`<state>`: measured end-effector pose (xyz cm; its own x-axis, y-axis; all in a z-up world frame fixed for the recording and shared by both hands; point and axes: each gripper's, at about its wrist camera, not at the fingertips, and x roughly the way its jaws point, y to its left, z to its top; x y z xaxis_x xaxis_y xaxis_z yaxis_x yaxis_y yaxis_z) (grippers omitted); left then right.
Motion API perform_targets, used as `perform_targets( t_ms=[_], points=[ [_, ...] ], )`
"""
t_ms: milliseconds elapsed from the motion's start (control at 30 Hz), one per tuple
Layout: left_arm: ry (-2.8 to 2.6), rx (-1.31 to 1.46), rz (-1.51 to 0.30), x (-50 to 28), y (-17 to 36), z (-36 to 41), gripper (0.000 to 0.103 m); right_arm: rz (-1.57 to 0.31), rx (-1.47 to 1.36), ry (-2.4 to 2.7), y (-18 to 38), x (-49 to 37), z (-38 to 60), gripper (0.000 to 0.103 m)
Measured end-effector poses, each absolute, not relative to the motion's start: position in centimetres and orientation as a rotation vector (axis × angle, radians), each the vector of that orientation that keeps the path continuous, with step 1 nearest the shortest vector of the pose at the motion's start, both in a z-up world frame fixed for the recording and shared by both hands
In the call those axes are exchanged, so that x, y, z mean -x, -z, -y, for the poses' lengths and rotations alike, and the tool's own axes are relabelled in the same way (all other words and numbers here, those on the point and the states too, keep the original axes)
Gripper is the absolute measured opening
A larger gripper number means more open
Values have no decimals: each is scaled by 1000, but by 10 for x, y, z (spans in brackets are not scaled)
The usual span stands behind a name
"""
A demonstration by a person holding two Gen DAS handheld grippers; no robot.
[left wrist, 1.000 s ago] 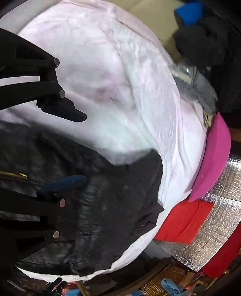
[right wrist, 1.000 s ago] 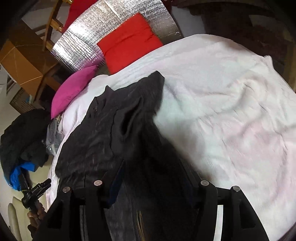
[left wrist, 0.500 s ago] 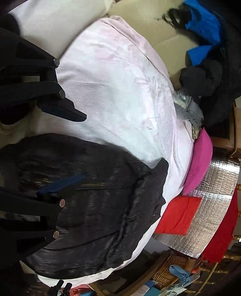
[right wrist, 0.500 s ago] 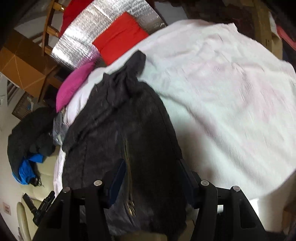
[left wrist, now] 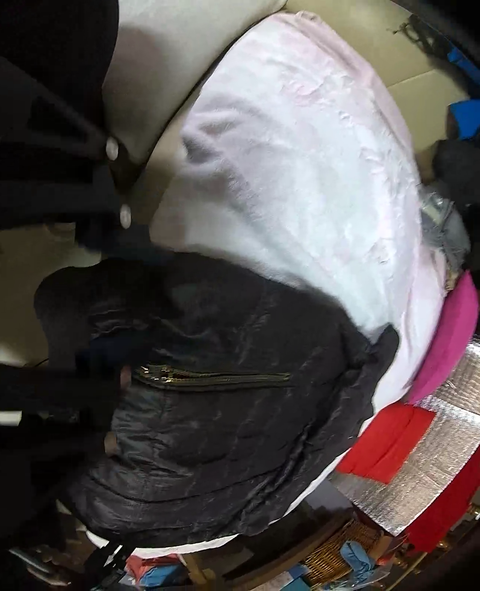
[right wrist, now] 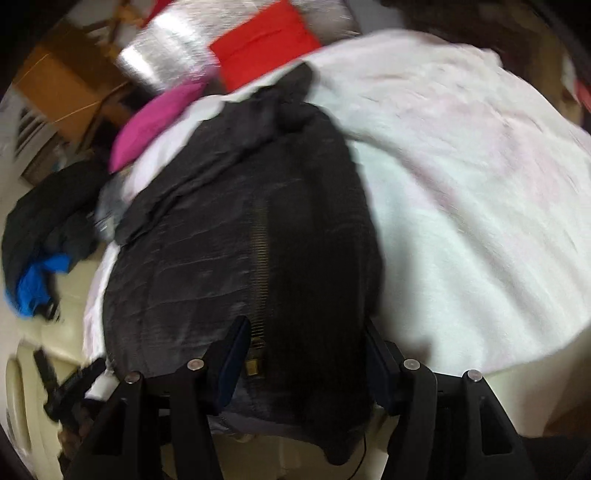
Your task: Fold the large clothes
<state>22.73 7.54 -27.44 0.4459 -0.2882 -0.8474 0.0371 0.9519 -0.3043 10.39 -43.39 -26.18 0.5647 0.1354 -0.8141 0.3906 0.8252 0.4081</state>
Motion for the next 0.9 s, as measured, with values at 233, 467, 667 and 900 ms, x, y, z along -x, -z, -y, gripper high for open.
perform_targets(
  t_ms=[233, 467, 667, 900],
  points=[
    [228, 297, -1175, -225, 289, -69, 55, -1024, -541, 105, 269, -108, 415, 60],
    [247, 167, -1162, -218, 290, -47, 36, -1071, -522, 120, 278, -110, 412, 58],
    [274, 196, -1078, -212, 275, -44, 18, -948, -434, 66, 252, -100, 401, 29],
    [272, 207, -1170, -220, 292, -37, 47, -1052, -495, 118, 273, -106, 410, 34]
  ],
)
